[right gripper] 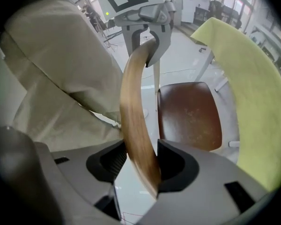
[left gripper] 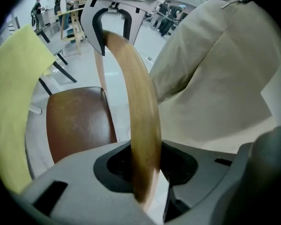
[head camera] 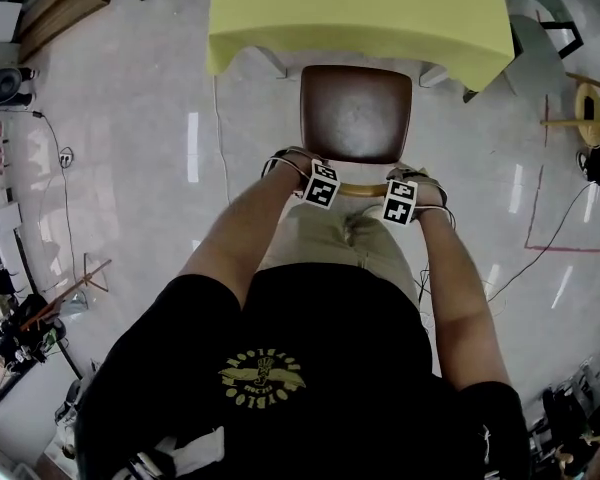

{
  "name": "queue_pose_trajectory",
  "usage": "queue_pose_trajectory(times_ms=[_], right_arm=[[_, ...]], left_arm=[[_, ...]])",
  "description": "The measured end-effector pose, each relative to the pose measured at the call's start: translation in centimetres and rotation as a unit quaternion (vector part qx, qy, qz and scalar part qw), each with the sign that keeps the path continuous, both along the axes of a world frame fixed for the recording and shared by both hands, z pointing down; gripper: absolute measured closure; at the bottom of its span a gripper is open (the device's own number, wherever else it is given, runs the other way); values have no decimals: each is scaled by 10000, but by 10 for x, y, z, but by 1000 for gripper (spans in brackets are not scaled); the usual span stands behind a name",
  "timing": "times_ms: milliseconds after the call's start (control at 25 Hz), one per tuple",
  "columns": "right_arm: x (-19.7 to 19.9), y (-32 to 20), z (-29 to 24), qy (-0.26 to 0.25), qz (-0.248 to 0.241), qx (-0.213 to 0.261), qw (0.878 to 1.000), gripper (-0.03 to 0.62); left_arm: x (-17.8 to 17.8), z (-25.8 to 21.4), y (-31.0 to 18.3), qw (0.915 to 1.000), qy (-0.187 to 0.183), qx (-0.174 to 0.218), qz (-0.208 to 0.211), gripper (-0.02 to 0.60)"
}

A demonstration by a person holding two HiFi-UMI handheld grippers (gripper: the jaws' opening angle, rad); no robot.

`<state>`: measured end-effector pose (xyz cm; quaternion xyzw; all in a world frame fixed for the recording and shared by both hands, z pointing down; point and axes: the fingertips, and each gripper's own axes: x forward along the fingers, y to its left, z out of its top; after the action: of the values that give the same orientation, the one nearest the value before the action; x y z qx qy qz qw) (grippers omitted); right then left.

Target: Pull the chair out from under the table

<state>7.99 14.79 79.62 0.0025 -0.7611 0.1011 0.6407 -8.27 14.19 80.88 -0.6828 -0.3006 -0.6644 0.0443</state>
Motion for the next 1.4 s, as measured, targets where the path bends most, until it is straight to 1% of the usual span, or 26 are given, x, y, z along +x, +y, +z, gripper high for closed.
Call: queue_pose_trajectory(times_ms=[360, 480, 560, 640, 720, 800, 920, 960, 1000, 1080, 1120, 1160, 1200, 1240, 1320, 1360, 1400], right_arm=[[8, 65, 0, -103, -96, -200, 9997, 401], [13, 78, 0, -115, -107, -255, 9996, 401], [12, 81, -1, -162, -39, -225, 9996, 398], [11, 81, -3, -262, 154, -162, 9994, 392], [11, 79, -6, -400, 462, -139, 9980, 389], [10, 77, -13, -575, 789, -108, 9952, 381], [10, 73, -28, -865, 1251, -54, 9884, 382], [12, 72, -33, -961, 1420, -50, 9852, 388], [16, 71, -36, -1059, 1612, -48, 9812, 407], [25, 68, -43, -1295, 2075, -8, 9696, 449], [30, 65, -47, -1423, 2349, 38, 9615, 477], [35, 60, -53, -1551, 2643, 107, 9518, 497], [40, 54, -60, -1682, 2927, 204, 9411, 530], [45, 49, -68, -1820, 3180, 315, 9299, 565], [52, 40, -83, -2127, 3558, 504, 9087, 579], [55, 36, -91, -2292, 3685, 580, 8991, 582], [56, 31, -101, -2464, 3782, 648, 8900, 583]], left_arm=[[8, 1, 63, 9999, -73, 54, -79, 456], [13, 0, 79, 9998, -23, 21, -214, 455], [15, -1, 84, 9992, -4, 45, -394, 451], [17, -3, 83, 9974, 68, 148, -696, 438], [21, -7, 80, 9928, 167, 234, -1164, 419], [25, -11, 78, 9848, 263, 318, -1688, 401], [26, -18, 72, 9678, 445, 533, -2420, 373], [26, -20, 71, 9607, 520, 610, -2659, 367], [26, -23, 70, 9526, 597, 671, -2907, 364], [27, -30, 69, 9334, 750, 749, -3430, 362], [27, -35, 67, 9213, 838, 761, -3720, 362], [29, -43, 65, 9060, 945, 743, -4059, 364], [31, -52, 61, 8860, 1083, 690, -4457, 364], [35, -64, 56, 8615, 1261, 611, -4880, 364], [46, -90, 43, 8098, 1701, 480, -5594, 364], [51, -103, 35, 7871, 1925, 468, -5841, 365], [56, -116, 25, 7674, 2143, 487, -6024, 368]])
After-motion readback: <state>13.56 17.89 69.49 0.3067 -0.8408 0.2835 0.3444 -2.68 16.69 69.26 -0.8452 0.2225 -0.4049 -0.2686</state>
